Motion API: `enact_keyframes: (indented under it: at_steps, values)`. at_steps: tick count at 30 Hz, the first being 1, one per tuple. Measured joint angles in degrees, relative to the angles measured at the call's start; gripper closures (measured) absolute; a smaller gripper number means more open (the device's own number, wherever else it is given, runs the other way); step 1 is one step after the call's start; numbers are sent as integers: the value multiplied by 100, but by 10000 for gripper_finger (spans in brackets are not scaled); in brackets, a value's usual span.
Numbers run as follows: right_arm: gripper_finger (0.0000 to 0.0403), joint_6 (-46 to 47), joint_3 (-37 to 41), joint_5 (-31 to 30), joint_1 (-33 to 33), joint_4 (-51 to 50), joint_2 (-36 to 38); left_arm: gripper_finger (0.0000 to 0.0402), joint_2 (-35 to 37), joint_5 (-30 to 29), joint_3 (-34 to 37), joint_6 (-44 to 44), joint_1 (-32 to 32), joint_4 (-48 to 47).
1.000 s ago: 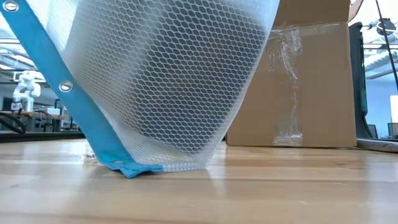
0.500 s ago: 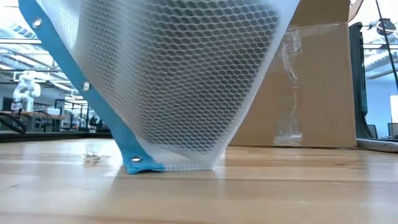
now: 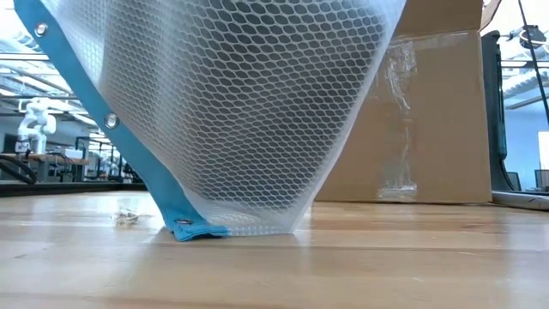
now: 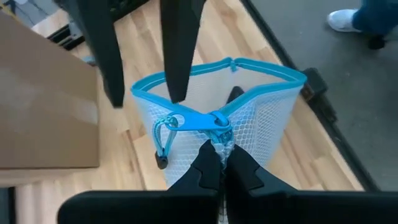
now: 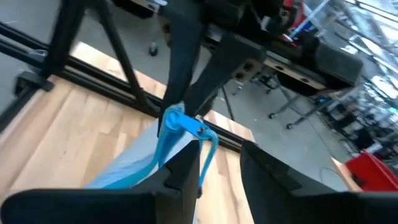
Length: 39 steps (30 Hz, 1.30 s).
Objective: Unpack boxes
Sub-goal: Close the transparent zip bag
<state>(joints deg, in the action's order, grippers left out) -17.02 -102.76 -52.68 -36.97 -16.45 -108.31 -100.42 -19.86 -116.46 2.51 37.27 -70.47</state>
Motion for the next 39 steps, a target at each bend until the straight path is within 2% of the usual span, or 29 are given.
enact_keyframes:
  at_steps: [5, 11, 14, 24, 29, 39]
  values:
    - [296, -4, 0, 653, 101, 85, 0, 401, 0, 98, 0, -9, 0, 57]
    - [296, 131, 0, 821, 216, 93, 0, 401, 0, 180, 0, -27, 0, 59]
    - [297, 152, 0, 1126, 252, 109, 0, 401, 0, 188, 0, -42, 0, 72]
    - [345, 287, 0, 1681, 295, 42, 0, 402, 0, 248, 0, -42, 5, 74]
    - [395, 232, 0, 1669, 286, 59, 0, 402, 0, 243, 0, -42, -11, 67]
    - [402, 127, 0, 1022, -70, 286, 2, 401, 72, -67, -2, -33, -78, -92]
